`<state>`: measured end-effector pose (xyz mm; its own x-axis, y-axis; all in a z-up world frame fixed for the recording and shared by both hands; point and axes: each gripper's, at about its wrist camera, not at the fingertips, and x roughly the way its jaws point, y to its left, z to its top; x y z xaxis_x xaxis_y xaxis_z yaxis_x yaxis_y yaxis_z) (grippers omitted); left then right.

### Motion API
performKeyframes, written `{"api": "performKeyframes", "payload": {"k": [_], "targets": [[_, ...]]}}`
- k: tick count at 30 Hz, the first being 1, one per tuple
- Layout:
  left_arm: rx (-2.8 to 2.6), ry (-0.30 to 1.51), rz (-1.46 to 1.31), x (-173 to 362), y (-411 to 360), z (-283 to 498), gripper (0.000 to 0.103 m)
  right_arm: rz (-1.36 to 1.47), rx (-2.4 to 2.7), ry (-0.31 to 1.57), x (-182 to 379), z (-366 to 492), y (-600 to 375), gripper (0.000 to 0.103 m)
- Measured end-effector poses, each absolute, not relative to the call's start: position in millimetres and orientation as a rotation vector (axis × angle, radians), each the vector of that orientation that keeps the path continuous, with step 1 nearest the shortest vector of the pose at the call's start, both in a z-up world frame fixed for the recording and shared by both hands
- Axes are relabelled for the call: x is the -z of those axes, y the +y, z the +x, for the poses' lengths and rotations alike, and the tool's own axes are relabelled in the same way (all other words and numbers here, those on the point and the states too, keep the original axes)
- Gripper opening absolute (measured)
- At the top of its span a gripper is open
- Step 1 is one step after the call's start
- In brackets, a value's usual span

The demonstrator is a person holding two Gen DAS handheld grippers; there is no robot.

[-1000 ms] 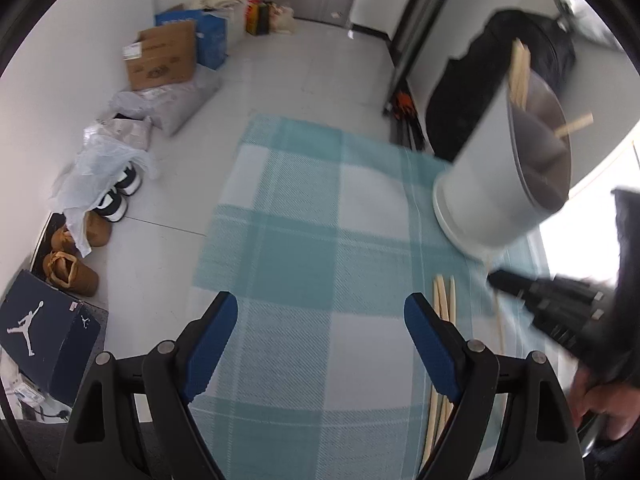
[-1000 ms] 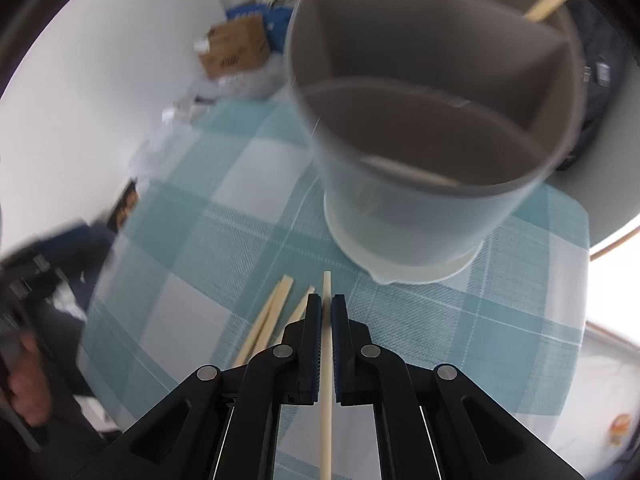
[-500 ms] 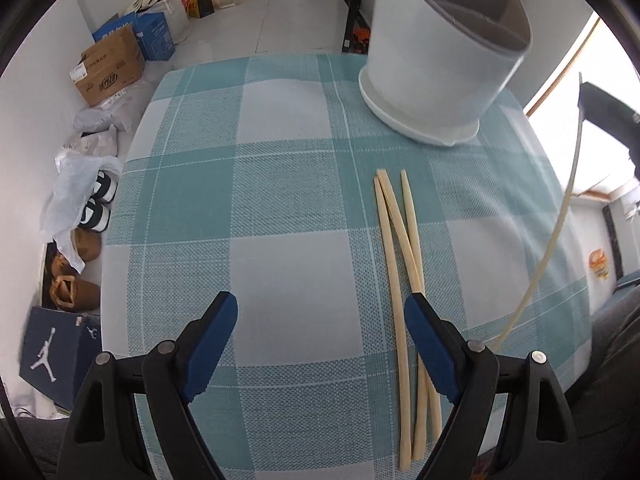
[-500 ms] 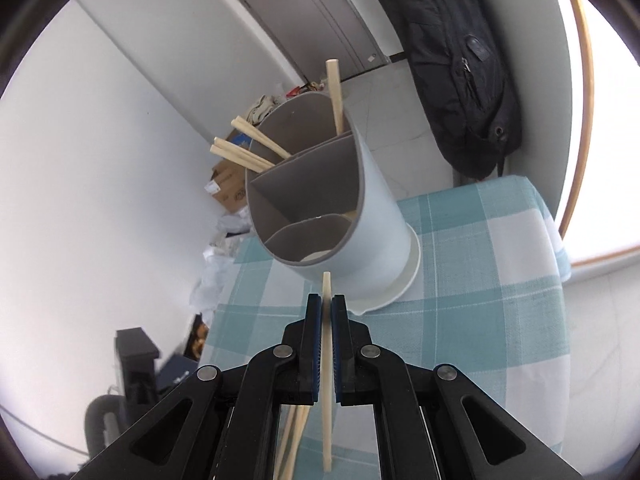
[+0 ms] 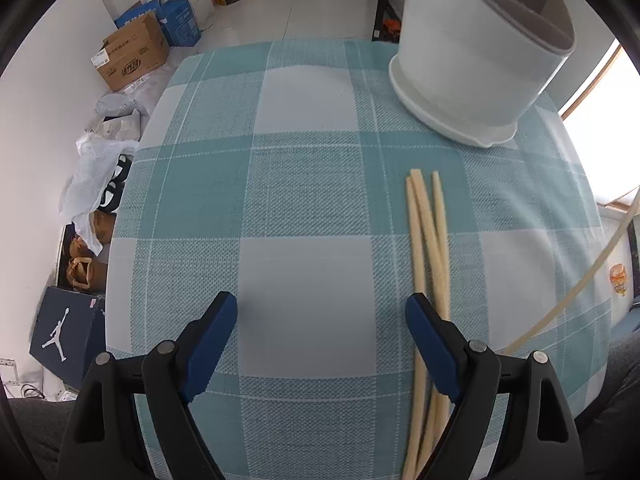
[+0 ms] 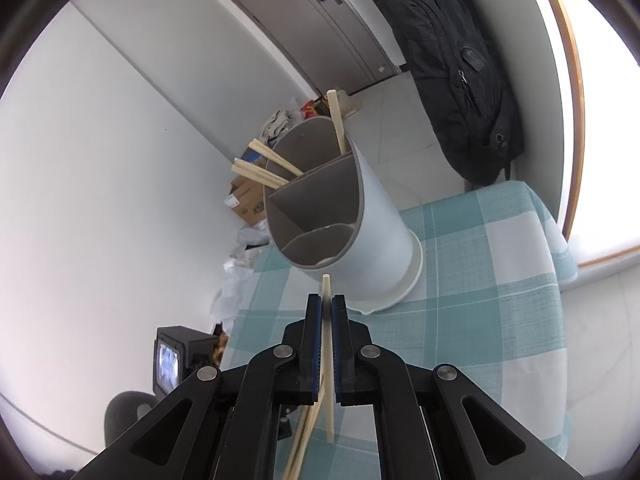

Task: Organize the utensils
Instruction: 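Grasp a loose chopstick with the left tool while right holds its chopstick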

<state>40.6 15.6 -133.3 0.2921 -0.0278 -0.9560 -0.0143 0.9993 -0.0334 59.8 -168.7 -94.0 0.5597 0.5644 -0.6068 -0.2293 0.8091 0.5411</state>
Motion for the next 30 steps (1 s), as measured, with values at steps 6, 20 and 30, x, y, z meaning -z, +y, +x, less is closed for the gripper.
{"api": "performKeyframes", "payload": {"k": [6, 20, 30], "targets": [[0.033, 1.251, -0.024, 129.4, 3.8, 39.2, 0.084, 0.446, -0.479, 0.851, 92.7, 58.4, -175.5, 0.004], [0.037, 1.292, 0.044, 138.7, -1.7, 54.9, 0.081, 0.446, -0.480, 0.843, 89.3, 57.0, -175.2, 0.004], [0.173, 1.322, 0.042, 137.8, -0.4, 87.9, 0.004, 0.440, -0.467, 0.847, 90.4, 58.3, -175.9, 0.004]]}}
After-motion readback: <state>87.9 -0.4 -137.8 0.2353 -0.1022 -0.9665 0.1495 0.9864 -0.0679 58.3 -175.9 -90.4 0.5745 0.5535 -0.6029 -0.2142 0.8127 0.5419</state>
